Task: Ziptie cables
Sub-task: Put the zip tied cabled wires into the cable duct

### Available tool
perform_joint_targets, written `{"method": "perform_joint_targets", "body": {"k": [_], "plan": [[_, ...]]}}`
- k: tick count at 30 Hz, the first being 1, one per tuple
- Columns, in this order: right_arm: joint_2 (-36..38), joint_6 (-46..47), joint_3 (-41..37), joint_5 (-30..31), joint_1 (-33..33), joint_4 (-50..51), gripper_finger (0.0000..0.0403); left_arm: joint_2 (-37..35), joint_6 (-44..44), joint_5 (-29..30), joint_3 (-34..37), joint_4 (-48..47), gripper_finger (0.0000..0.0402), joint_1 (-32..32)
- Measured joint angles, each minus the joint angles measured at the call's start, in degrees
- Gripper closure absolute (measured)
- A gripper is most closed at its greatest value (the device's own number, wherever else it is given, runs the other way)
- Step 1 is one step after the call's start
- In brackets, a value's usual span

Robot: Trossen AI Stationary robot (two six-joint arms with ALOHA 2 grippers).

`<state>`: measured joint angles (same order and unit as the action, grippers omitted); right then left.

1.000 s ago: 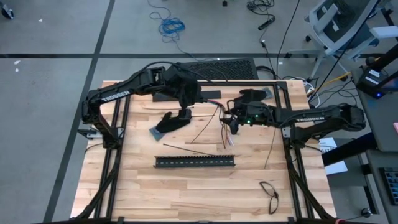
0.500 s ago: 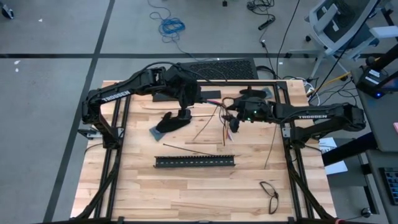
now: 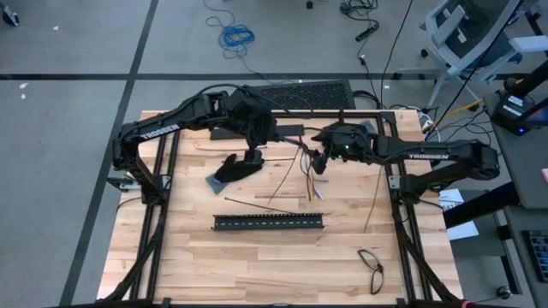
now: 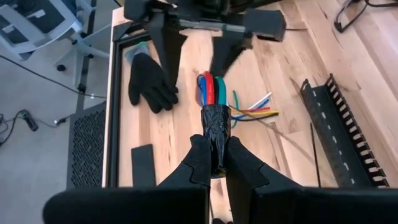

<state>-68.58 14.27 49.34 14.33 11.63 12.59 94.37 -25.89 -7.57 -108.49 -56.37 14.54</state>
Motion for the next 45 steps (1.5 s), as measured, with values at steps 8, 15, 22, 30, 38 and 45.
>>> {"method": "perform_joint_targets", "body": {"k": [8,15,22,30,38,45], "plan": [[-1.33,1.3,0.0,-6.84,-2.01,-3.32,0.0128,-0.02,-0.07,-0.14,0.04,-0.25,0.0379,0.12],[-0.15,4.36,0.0,-8.65,-4.76,2.68,0.0118,-0.02,-1.13,1.2,0.04,-0.73,0.0379,0.14],[0.55,4.75,0.0,-6.7,-4.46,-0.46,0.0118,-0.02,-2.45,2.91,0.04,-1.57,0.0379,0.13],[-2.41,2.79,0.0,-5.33,-2.53,-4.24,0.0119,-0.02,-2.95,3.32,0.04,-1.58,0.0379,0.01],[-7.6,1.99,0.0,-5.66,-2.57,-10.48,0.0119,-0.02,-3.02,3.37,0.04,-1.32,0.0379,0.01],[-6.59,-2.06,0.0,-5.66,-2.72,-10.86,0.0127,-0.02,-3.02,3.37,0.04,-1.62,0.0379,0.01]]}}
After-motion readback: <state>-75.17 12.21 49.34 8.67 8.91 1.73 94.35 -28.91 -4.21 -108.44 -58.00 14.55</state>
